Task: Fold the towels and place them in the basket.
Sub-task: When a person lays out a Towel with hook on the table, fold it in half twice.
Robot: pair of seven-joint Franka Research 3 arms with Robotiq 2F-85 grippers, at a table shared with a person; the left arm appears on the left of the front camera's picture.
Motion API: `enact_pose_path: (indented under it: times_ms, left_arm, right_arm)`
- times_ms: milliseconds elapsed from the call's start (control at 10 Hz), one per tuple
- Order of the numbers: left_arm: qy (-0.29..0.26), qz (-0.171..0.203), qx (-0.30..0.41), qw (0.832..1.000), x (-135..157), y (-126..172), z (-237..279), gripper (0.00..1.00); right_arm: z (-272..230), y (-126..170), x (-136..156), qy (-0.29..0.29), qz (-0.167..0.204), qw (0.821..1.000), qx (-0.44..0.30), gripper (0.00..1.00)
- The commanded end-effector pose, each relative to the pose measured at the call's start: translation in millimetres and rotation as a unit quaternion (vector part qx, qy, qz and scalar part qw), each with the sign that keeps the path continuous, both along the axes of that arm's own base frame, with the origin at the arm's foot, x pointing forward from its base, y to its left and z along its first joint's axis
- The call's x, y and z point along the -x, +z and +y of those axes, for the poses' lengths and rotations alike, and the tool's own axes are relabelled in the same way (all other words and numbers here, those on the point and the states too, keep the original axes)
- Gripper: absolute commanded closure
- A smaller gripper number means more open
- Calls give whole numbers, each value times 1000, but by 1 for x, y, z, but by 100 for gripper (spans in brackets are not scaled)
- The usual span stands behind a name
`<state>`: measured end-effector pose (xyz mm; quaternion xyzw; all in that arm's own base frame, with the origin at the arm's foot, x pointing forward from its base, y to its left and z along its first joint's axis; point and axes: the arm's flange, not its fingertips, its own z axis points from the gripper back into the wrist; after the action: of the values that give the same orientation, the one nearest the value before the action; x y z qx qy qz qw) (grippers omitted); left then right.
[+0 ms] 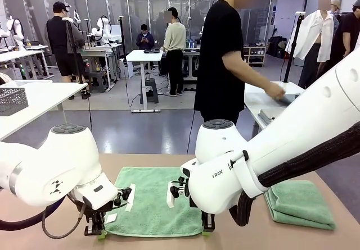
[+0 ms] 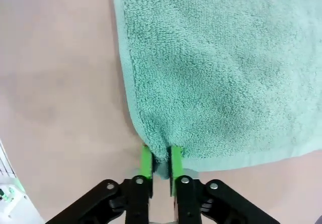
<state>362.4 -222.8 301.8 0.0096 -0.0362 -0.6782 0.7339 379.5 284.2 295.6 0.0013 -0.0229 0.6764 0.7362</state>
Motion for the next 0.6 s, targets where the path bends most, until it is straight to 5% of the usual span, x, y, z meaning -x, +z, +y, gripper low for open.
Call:
enact_pose_path:
  times_ms: [0, 500]
  left_arm:
    - [-14, -8, 12, 1000, 13, -1, 10, 100]
    - [5, -25, 55, 998, 48, 63, 0, 100]
  right_arm:
    - [-1, -5, 7, -16, 7, 1000, 16, 100]
    - [-4, 48, 28, -24, -2, 1000, -8, 100]
